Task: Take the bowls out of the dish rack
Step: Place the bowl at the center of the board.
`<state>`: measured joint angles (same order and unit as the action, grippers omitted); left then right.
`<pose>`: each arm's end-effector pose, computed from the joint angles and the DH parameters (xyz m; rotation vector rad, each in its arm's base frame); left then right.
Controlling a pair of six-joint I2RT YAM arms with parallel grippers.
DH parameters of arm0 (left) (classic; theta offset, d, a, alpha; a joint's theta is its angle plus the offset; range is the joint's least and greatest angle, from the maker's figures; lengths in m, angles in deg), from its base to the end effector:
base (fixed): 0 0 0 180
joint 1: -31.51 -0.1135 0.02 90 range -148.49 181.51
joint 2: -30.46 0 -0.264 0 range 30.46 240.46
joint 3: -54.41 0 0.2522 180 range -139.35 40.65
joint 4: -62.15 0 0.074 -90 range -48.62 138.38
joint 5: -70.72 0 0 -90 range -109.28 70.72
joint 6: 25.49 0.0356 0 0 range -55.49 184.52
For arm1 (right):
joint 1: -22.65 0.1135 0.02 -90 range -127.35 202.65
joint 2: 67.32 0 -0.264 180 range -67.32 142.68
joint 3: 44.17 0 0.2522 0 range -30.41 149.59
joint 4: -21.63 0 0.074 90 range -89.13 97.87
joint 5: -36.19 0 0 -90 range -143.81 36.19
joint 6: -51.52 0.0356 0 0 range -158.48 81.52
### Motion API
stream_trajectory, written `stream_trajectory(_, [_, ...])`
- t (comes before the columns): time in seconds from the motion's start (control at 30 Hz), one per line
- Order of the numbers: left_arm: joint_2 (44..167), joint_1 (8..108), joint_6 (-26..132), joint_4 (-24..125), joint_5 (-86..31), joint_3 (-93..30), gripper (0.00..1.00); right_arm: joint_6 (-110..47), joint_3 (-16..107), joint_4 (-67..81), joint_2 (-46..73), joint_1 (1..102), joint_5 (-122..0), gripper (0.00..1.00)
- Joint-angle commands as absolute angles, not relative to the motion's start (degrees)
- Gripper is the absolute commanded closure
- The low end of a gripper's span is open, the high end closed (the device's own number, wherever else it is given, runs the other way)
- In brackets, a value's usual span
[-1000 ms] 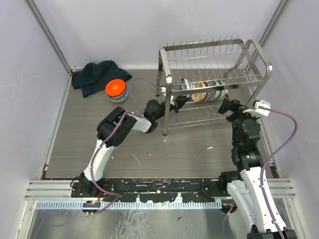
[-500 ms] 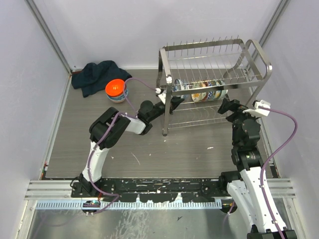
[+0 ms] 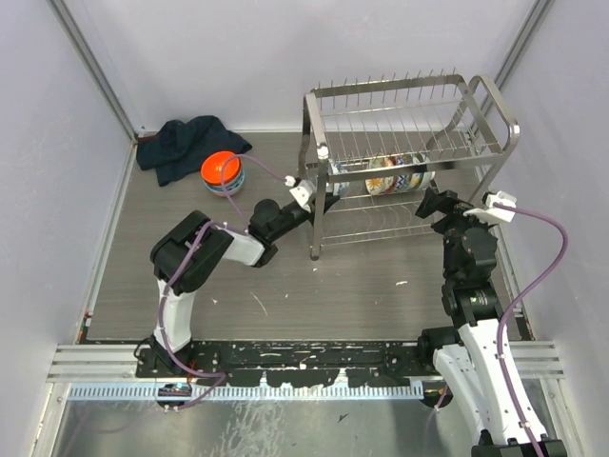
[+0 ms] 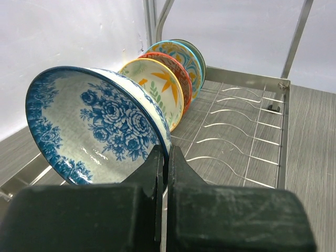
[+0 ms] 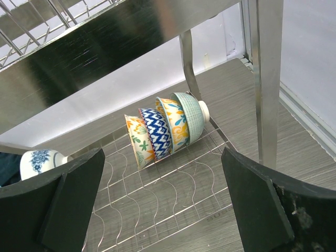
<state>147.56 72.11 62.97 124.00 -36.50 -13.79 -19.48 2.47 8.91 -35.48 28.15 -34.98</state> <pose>0.3054 -0.2757 0.1827 0.7077 1.2112 -0.8170 0.1476 0.0027 0.3211 0.4367 1.4737 0.0878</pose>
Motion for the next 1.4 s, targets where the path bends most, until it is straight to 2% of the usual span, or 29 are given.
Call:
stream_trajectory(0.0, [142.0,71.6,65.8,130.3,-34.8,-10.5,1.00,-19.4,4.1,10.2,-36.5,28.0,-35.8,0.00])
stream_trajectory(0.47, [132.2,71.4,69.7,128.5,-28.1,2.5,1.00,-19.2,4.2,10.0,-36.7,28.0,-36.5,0.00])
stream_trajectory(0.9, [117.0,71.4,74.4,101.9,-15.5,4.5,1.00,-18.8,3.7,10.7,-36.6,28.1,-37.2,0.00])
stream_trajectory(1.1, [115.3,71.2,75.3,87.8,-10.9,-1.8,1.00,-18.7,3.8,10.6,-36.8,28.2,-37.5,0.00])
stream_trajectory(1.37, [120.9,69.5,74.3,69.6,-9.0,-15.6,1.00,-18.7,3.8,10.6,-37.0,28.7,-37.2,0.00])
